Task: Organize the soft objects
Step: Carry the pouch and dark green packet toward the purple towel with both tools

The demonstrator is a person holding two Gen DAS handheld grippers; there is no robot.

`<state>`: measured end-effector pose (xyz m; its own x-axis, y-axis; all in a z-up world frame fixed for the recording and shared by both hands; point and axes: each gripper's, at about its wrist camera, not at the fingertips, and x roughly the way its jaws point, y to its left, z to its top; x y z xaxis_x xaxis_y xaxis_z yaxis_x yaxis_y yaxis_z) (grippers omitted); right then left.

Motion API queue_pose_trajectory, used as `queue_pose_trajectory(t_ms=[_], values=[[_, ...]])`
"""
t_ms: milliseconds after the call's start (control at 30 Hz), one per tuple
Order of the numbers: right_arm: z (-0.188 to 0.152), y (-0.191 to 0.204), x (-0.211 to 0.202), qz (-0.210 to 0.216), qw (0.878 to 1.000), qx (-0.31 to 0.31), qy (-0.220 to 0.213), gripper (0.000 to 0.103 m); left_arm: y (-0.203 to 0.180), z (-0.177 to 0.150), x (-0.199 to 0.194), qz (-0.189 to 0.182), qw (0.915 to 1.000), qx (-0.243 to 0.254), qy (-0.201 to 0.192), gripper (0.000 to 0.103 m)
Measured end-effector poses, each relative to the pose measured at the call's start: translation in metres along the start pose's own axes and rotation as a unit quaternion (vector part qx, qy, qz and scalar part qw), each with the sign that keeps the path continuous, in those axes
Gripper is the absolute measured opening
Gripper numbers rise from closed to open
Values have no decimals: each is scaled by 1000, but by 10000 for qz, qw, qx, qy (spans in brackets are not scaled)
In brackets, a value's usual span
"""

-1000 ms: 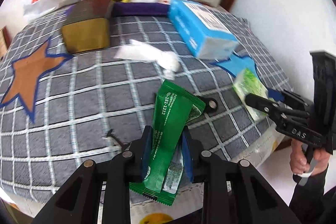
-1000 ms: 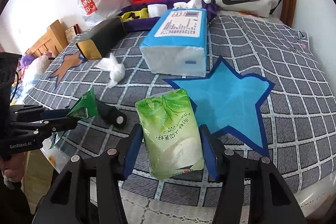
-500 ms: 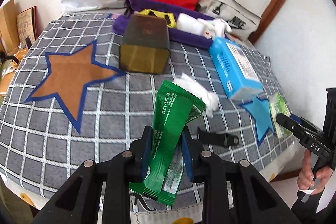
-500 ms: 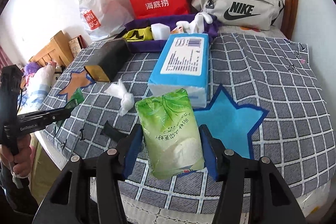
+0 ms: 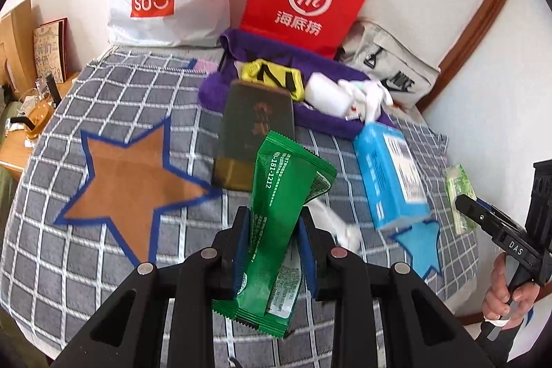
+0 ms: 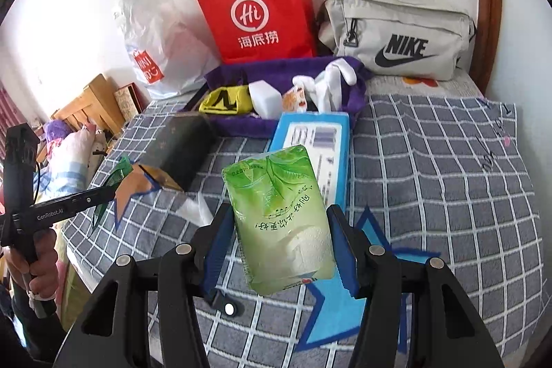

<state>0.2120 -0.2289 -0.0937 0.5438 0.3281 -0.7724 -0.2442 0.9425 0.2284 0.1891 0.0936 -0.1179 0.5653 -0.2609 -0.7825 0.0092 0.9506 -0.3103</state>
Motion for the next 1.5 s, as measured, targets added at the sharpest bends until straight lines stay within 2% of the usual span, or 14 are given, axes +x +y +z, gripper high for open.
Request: queue_pose_trajectory(t_ms=[300,833,1300,1500], values=[[51,-2,14,-8,9996,-95,-268,56,1,52,18,211,9998,13,-21,26],[132,-19,73,-44,9996,-16,-276,56,-8,146,64,252,9997,-62,-44,26],[182,-20,125,190,9998,-55,-58,56,-5,193,107,409,9987,-259,131,26],[194,-24,137,147,9998,-55,-134,56,-7,208,131,395,9986,-240,267,27]])
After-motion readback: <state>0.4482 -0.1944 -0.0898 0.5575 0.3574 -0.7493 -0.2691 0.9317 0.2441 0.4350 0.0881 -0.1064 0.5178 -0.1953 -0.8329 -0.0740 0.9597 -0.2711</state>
